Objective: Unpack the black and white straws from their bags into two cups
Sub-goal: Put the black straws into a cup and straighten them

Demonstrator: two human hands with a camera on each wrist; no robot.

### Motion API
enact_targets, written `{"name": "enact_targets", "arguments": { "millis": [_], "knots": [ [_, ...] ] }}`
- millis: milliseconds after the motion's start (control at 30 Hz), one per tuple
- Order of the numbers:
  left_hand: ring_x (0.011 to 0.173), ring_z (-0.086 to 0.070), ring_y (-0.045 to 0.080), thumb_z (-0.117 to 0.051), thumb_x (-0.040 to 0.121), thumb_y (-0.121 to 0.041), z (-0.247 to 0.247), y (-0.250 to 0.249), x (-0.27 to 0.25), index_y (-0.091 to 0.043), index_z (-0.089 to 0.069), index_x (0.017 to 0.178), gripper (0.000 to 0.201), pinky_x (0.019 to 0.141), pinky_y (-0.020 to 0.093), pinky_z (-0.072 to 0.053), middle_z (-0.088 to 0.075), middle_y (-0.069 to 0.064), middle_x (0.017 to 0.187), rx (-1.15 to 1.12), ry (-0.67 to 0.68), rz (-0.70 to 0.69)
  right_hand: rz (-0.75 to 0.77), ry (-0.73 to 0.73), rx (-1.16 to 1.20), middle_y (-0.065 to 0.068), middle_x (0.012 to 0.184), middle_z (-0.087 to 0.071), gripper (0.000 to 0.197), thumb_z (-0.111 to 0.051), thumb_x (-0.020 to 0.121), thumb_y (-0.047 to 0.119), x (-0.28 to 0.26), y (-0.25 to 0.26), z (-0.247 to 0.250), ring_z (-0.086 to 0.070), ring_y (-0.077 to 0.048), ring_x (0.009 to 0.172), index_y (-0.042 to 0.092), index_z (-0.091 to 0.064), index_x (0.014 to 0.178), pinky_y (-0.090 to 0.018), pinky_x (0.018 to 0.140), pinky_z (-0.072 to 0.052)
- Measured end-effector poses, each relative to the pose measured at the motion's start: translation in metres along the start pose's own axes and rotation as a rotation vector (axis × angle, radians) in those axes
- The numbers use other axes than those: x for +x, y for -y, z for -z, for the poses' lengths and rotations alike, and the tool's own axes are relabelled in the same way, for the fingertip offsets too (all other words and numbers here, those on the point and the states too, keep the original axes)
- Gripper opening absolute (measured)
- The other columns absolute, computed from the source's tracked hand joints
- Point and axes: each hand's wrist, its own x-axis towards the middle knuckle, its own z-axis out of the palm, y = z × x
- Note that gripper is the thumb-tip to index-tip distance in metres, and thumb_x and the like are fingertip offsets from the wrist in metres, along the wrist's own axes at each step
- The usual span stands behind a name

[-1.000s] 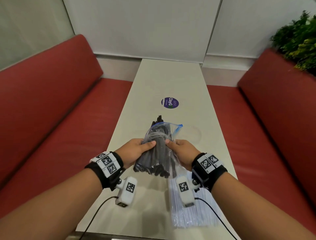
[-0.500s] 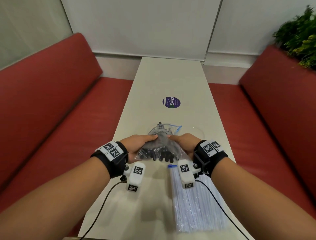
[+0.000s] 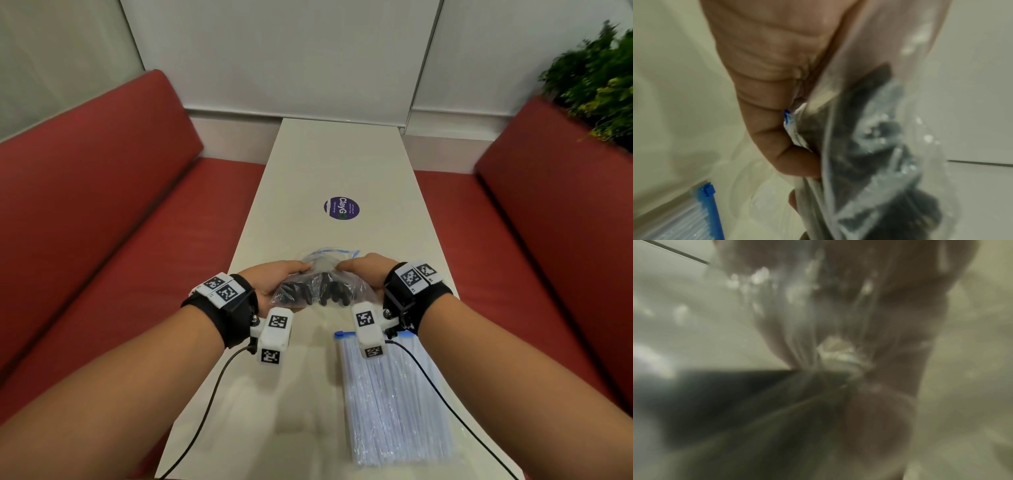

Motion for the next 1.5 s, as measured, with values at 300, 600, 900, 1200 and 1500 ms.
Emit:
{"name": "enact_targets", "arguments": {
  "millis": [300, 600, 900, 1200, 1500],
  "knots": [
    [0.084, -0.068, 0.025, -0.063, 0.093, -0.020, 0.022, -0.026, -0.018, -0.005, -0.060, 0.117, 0.028, 0.062, 0.032, -0.062, -0.067, 0.019, 0.113, -0.179, -0.059, -0.123, 0.044, 0.072, 0.292, -0.013, 0.137, -0.054, 0.065, -0.071, 0.085, 0.048, -0.018, 0.018, 0.027, -0.072, -0.038, 0.092, 0.013, -0.053, 0.135, -0.045, 0.070, -0.063],
    [0.102, -0.070, 0.021, -0.078, 0.082, -0.008, 0.013, -0.051, -0.042, -0.010, -0.064, 0.122, 0.042, 0.099, 0.034, -0.054, -0.070, 0.010, 0.115, 0.271, -0.147, -0.479, 0.413, -0.069, -0.010, -0.014, 0.121, -0.068, 0.066, -0.087, 0.069, 0.038, -0.036, 0.037, 0.033, -0.073, -0.027, 0.100, 0.010, -0.063, 0.124, -0.043, 0.090, -0.060],
    [0.094, -0.076, 0.024, -0.070, 0.090, -0.004, -0.006, -0.099, -0.050, 0.002, -0.069, 0.114, 0.026, 0.094, 0.037, -0.058, -0.073, 0.014, 0.109, 0.427, -0.300, -0.575, 0.599, -0.321, -0.183, -0.010, 0.097, -0.074, 0.007, -0.072, 0.089, 0.023, -0.045, 0.067, 0.045, -0.076, -0.028, 0.084, 0.019, -0.067, 0.088, -0.046, 0.079, -0.063],
    [0.090, -0.075, 0.024, -0.066, 0.093, -0.006, -0.016, -0.117, -0.066, -0.008, -0.069, 0.088, 0.007, 0.084, 0.028, -0.062, -0.072, 0.009, 0.100, 0.381, -0.365, -0.639, 0.638, -0.415, -0.221, 0.004, 0.084, -0.075, 0.019, -0.068, 0.092, 0.024, -0.057, 0.083, 0.057, -0.077, -0.018, 0.073, 0.032, -0.067, 0.075, -0.042, 0.079, -0.064],
    [0.078, -0.076, 0.018, -0.069, 0.091, -0.012, -0.021, -0.140, -0.099, -0.002, -0.072, 0.094, 0.011, 0.088, 0.033, -0.061, -0.074, 0.019, 0.109, 0.327, -0.425, -0.841, 0.867, -0.530, -0.077, 0.006, 0.080, -0.076, 0.025, -0.065, 0.091, 0.018, -0.080, 0.109, 0.069, -0.076, -0.015, 0.075, 0.033, -0.067, 0.070, -0.046, 0.083, -0.061]
  ]
}}
